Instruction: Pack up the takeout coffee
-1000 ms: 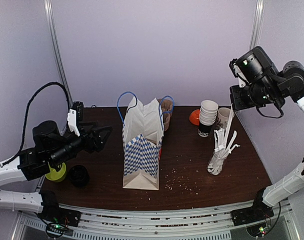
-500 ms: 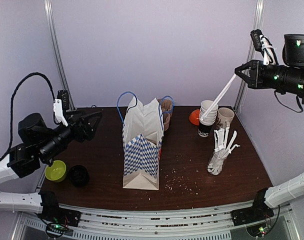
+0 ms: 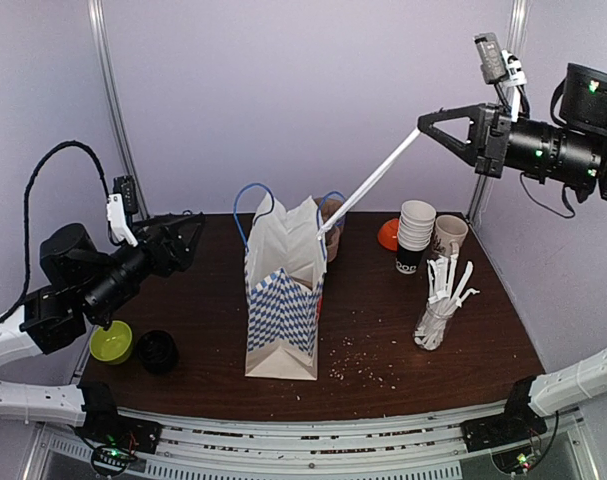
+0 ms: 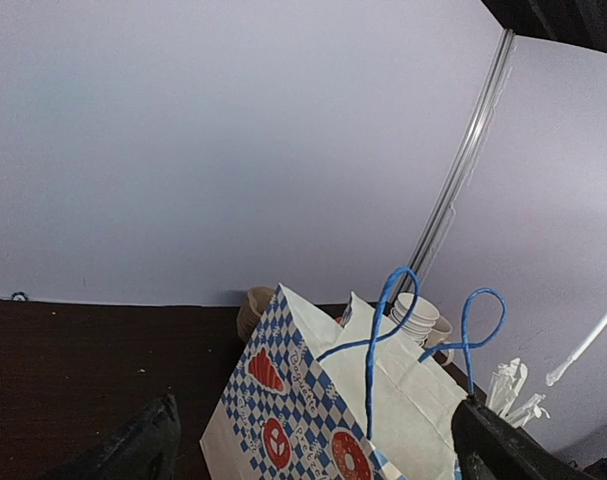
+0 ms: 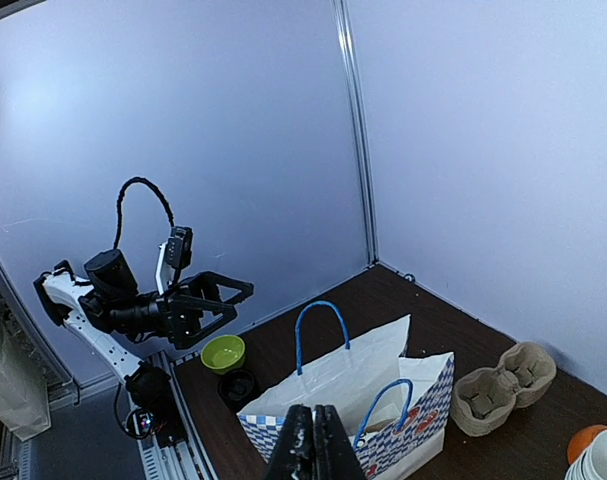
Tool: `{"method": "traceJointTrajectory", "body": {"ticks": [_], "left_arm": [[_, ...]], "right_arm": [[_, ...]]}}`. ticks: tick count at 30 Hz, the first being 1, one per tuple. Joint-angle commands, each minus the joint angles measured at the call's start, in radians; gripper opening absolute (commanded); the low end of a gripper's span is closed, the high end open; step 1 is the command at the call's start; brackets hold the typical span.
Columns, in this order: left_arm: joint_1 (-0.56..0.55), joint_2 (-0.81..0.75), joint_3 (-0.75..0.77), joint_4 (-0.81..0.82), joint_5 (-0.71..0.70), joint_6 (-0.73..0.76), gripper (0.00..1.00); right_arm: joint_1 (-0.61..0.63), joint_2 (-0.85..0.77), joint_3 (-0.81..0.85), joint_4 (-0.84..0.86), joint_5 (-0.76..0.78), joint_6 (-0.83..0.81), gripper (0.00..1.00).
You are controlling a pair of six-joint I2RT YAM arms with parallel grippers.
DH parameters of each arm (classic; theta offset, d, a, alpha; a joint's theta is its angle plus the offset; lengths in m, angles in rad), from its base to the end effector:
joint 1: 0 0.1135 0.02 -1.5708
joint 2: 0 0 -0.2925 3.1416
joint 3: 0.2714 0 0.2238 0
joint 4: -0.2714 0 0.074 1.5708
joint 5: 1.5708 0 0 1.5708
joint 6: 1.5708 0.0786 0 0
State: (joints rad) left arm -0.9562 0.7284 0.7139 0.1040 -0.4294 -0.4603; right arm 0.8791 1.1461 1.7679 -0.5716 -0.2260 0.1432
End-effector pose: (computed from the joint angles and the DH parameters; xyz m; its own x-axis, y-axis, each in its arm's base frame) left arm 0.1208 -0.1144 0.3781 -0.1776 -0.4488 -0.8758 0.4742 0.7408 -0.4758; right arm 0.1078 0.1577 0.5619 -0.0958 0.1024 -0.9901 -0.8887 0.4392 0.1314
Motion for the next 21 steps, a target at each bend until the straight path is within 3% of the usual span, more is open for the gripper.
{"method": "traceJointTrajectory", "body": {"ticks": [1,5,9,18,21], "left_arm": [[0.002,-0.01,-0.005,0.061,0.005,-0.037,0.98],[0.002,-0.042,-0.03,0.062,-0.019,-0.029,0.98],[0.002,-0.058,-0.03,0.038,-0.025,-0.006,0.98],[0.003,-0.083,-0.073,0.031,-0.023,0.01,0.98],[0.002,-0.084,-0.088,0.036,-0.024,0.012,0.98]], "right_arm": [[-0.002,0.074,0.062,0.049,-0.029,-0.022,0.0],[0.0,0.152,0.038,0.092,0.078,-0.01,0.0],[0.015,0.229,0.067,0.095,0.053,-0.003,0.0],[0.159,0.456,0.294,-0.092,0.248,-0.131,0.0],[0.178,0.501,0.295,-0.096,0.292,-0.139,0.0]]}}
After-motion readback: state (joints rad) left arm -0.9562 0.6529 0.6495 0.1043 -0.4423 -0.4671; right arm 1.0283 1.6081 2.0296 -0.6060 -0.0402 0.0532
